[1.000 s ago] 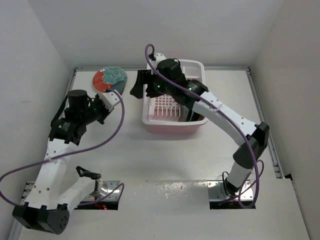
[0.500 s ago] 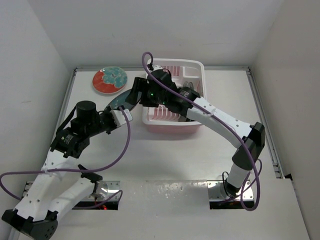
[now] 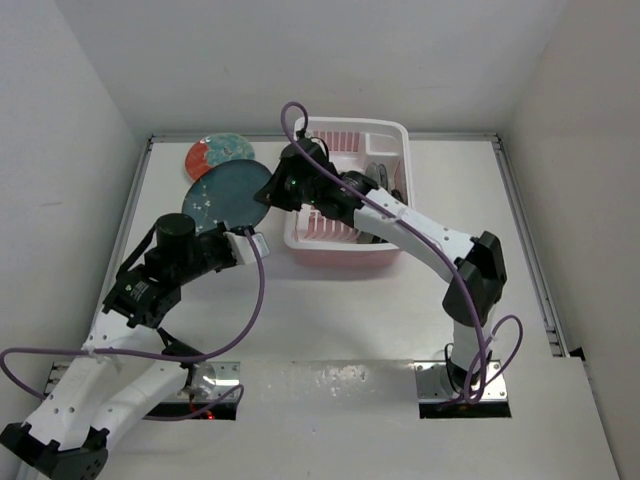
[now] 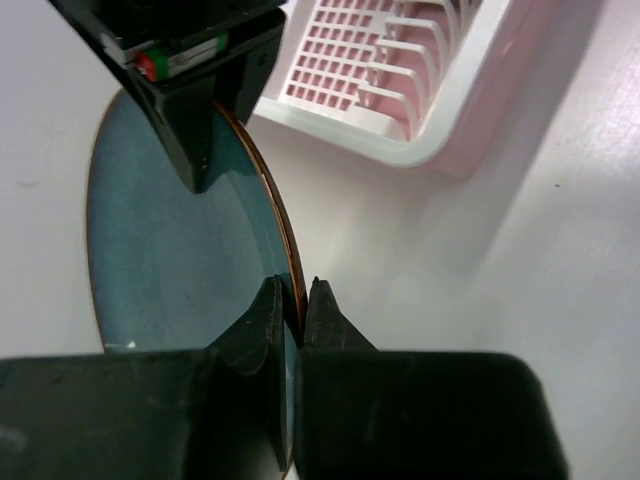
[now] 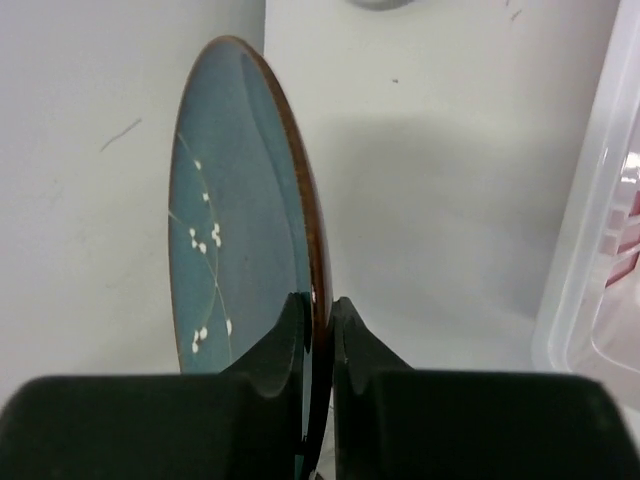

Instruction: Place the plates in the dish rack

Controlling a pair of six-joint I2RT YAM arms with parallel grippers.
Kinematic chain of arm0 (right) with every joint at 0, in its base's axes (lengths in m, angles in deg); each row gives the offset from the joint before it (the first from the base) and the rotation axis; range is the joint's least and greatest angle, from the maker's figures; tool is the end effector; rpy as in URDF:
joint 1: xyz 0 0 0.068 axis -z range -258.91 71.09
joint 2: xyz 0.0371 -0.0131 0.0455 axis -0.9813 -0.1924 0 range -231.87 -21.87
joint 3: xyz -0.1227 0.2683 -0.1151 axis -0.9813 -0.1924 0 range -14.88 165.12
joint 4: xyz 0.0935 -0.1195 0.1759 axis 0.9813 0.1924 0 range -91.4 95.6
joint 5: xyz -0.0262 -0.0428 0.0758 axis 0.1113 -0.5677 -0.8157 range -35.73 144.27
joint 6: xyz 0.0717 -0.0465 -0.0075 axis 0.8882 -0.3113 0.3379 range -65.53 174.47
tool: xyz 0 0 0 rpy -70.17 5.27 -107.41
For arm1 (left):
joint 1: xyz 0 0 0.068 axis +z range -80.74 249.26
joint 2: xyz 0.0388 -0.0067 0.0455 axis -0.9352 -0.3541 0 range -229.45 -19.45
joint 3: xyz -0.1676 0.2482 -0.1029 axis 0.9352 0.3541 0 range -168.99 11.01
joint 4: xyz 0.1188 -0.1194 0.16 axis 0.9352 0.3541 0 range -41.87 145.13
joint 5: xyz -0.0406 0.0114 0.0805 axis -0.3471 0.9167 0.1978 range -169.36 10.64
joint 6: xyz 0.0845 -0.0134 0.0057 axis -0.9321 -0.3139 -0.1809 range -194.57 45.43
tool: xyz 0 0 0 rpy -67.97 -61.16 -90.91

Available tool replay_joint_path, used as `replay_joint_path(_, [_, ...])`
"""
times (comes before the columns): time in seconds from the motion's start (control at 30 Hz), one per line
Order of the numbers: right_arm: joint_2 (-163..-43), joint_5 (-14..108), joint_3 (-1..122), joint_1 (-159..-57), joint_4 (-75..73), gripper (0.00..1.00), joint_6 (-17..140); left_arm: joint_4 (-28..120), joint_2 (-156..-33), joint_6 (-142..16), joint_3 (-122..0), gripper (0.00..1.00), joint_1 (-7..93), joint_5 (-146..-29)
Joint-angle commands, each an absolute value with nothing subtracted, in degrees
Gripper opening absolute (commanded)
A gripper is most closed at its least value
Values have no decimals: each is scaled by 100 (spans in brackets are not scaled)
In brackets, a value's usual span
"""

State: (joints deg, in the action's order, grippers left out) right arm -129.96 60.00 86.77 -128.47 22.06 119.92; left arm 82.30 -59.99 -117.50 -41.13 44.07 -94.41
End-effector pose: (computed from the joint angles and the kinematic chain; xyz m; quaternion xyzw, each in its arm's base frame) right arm 0.3070 0.3485 0.3685 0.1443 0.8527 0.3986 0.3052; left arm 0.0984 -0.0681 0.3597 0.5221 0.6425 -0.0227 0.5605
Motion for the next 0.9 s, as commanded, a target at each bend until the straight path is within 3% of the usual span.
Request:
replay_joint_path(0.0, [-12673, 5822, 8489, -12988, 1541, 0, 11169, 6738, -5839, -11965, -4287, 0, 4298, -9721])
replay_joint_path(0.1, [-12497, 5918, 8260, -12874, 1373, 0, 11064, 6738, -5909, -11965, -4287, 1, 4245, -9720])
replay_joint_path(0.13, [-12383, 5945, 8233, -12865, 1346, 0, 10959, 6738, -5979, -11965, -4287, 7, 4245, -9781])
replay_joint_path(0.17, [-12365, 6032, 8224, -12804, 1319, 0, 10818, 6738, -5979, -11965, -4287, 31, 4245, -9834])
replay_joint_path(0.23, [-12251, 6200, 8207, -12734, 1144, 0, 10537, 6738, -6093, -11965, -4287, 50, 4245, -9896])
replay_joint_path(0.27, [-12207, 6392, 8215, -12716, 1091, 0, 10423, 6738, -6094, -11965, -4287, 67, 4245, -9896])
replay_joint_path(0.33, [-12145, 6490, 8338, -12646, 1064, 0, 9992, 6668, -6234, -11669, -4287, 82, 4245, -9896])
replay_joint_path(0.37, [-12110, 6621, 8365, -12611, 1073, 0, 9886, 6667, -6339, -11501, -4287, 97, 4245, -9896])
replay_joint_path(0.67, [-11978, 7113, 8514, -11970, 906, 0, 8709, 5606, -7025, -9629, -4454, 100, 4447, -9431])
replay_joint_path(0.87, [-11995, 7649, 8988, -11696, 599, 0, 7426, 4649, -7867, -8952, -4612, 100, 4921, -8300])
